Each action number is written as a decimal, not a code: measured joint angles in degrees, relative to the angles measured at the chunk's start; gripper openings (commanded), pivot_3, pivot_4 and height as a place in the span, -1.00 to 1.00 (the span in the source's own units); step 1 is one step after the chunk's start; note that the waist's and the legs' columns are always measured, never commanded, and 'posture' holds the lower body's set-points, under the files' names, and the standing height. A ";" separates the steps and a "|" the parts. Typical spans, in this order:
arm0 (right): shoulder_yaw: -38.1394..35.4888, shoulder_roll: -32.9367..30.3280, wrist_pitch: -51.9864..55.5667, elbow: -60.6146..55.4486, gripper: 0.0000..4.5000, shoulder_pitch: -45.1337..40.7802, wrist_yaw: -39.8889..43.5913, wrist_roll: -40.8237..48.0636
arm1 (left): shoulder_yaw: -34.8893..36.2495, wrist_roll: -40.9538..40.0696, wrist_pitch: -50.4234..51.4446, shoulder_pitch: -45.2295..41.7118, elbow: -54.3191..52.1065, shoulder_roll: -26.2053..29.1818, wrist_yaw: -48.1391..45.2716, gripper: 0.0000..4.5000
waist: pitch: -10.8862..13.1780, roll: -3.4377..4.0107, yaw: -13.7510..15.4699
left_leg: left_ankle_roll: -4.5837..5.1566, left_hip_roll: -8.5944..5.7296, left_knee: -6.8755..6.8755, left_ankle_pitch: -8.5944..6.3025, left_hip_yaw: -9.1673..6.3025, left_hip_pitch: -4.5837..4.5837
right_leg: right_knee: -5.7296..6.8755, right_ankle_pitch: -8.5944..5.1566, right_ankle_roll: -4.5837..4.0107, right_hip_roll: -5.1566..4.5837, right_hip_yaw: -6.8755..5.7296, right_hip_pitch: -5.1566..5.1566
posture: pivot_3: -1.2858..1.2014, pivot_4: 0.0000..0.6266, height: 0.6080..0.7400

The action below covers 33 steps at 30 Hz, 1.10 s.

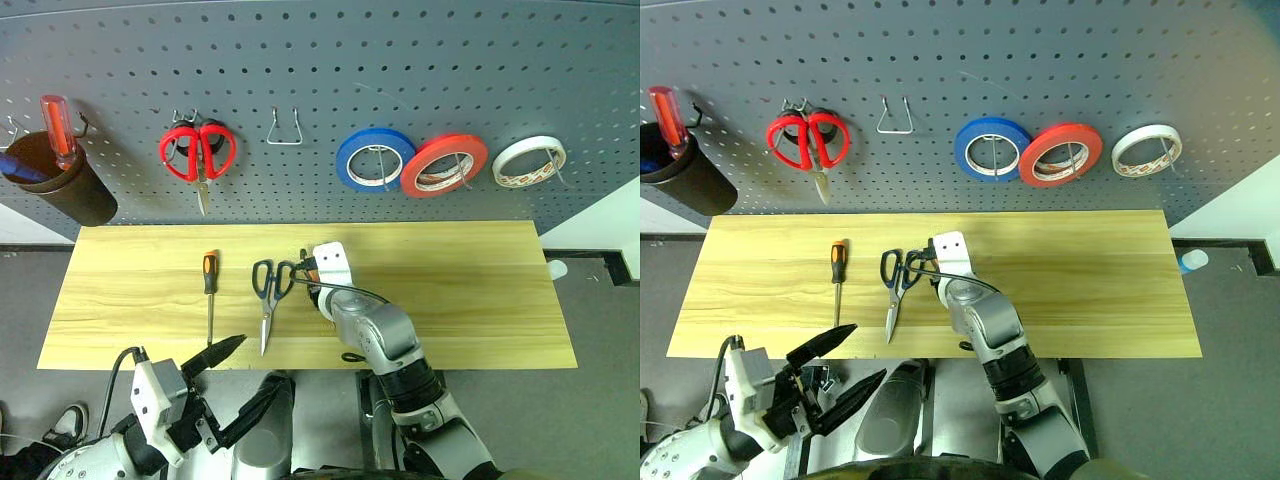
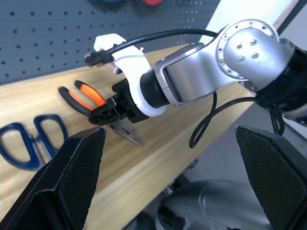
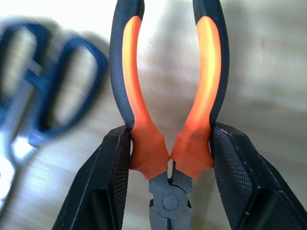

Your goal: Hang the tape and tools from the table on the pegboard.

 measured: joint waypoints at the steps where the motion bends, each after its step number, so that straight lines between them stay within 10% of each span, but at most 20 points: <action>1: 0.03 -0.05 -0.60 -1.16 -0.06 0.02 0.72 -0.04 | 0.35 -0.50 0.08 -0.69 0.10 0.14 -0.02 1.00 | -0.01 -0.01 0.00 | 0.00 0.00 0.00 0.00 0.00 0.00 | 0.00 0.00 0.00 0.00 0.00 0.00 | 0.34 -0.06 0.11; 18: 7.76 -10.65 -19.36 -18.11 -0.06 12.60 13.84 -5.71 | 6.59 -7.85 5.21 -18.99 9.90 2.89 -0.64 1.00 | -0.40 -0.59 0.55 | -0.43 -0.01 0.05 0.24 0.02 0.02 | 0.11 0.05 0.04 -0.07 -0.09 0.07 | 0.32 -0.33 0.11; 24: 7.18 -10.17 -27.42 -18.54 -0.06 13.01 15.68 -7.30 | -5.40 2.62 0.64 -24.53 16.51 -7.07 2.21 1.00 | -1.51 -1.49 0.68 | -0.65 -0.08 0.09 0.35 0.21 0.02 | 0.11 0.09 0.08 -0.23 -0.08 0.13 | 0.31 -0.43 0.11; 33: 6.53 -8.69 -36.47 -18.54 -0.06 9.38 17.96 -9.29 | -5.35 5.16 -6.36 -28.58 22.69 -11.66 3.14 1.00 | -3.09 -1.73 0.76 | -1.11 -0.08 0.12 0.62 0.20 0.35 | 0.67 0.19 -0.06 -0.22 -0.08 0.24 | 0.31 -0.52 0.11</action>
